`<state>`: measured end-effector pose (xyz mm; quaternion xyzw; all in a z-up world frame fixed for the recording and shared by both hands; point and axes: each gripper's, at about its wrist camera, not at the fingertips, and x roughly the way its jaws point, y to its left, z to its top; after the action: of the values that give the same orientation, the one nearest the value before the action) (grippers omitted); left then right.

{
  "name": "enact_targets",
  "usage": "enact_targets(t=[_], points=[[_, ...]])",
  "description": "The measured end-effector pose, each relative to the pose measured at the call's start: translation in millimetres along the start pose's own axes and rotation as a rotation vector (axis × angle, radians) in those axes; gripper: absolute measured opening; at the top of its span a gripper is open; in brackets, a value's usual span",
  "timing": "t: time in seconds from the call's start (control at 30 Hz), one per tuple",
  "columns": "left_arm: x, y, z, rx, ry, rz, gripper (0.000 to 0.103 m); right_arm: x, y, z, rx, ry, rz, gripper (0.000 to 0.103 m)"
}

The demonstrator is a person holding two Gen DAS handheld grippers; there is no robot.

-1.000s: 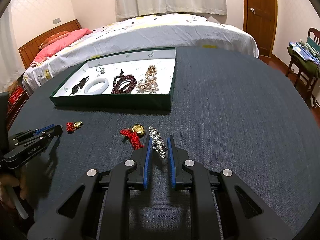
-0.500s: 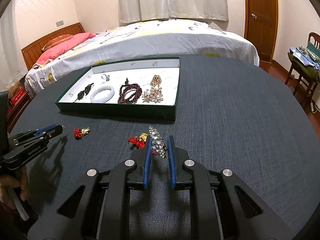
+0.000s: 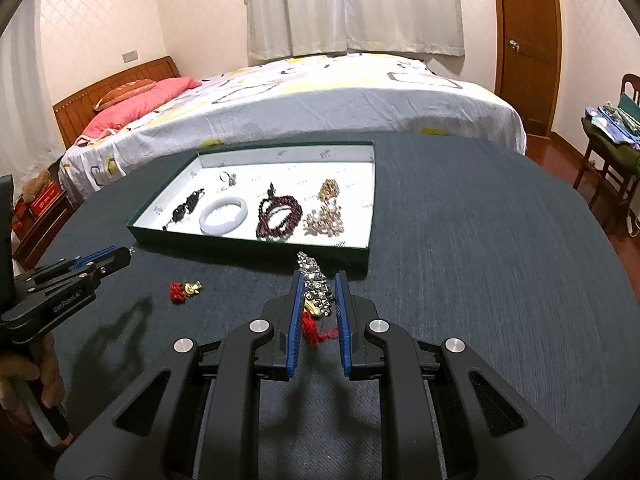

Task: Organize jewelry
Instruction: 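Carry crystal brooch with right tool while left tool carries pearl pendant into box, then open both tools to release the crystal brooch and pearl flower pendant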

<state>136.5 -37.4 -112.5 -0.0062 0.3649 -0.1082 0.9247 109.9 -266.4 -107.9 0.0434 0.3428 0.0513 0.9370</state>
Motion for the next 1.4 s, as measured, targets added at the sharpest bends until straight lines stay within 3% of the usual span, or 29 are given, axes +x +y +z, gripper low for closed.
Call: enact_targets(t=[0.37,0.73,1.1,1.4], points=[[3.7,-5.3,37.0,0.023,-0.069,-0.019,0.021,6.4,20.3,39.9,-0.043,-0.074,0.033,0.016],[48.4,-12.8,87.0,0.051,-0.119,-0.025,0.021,61.5,36.2,91.8,-0.053,-0.112,0.054,0.016],[131.7,-12.0,110.9,0.076,-0.021,0.006,0.021,150.2,33.7,110.3,-0.041,-0.026,0.026,0.016],[166.3,-8.3,119.0,0.072,0.053,0.026,0.021,188.8,29.6,116.1,-0.024,0.037,0.009,0.016]])
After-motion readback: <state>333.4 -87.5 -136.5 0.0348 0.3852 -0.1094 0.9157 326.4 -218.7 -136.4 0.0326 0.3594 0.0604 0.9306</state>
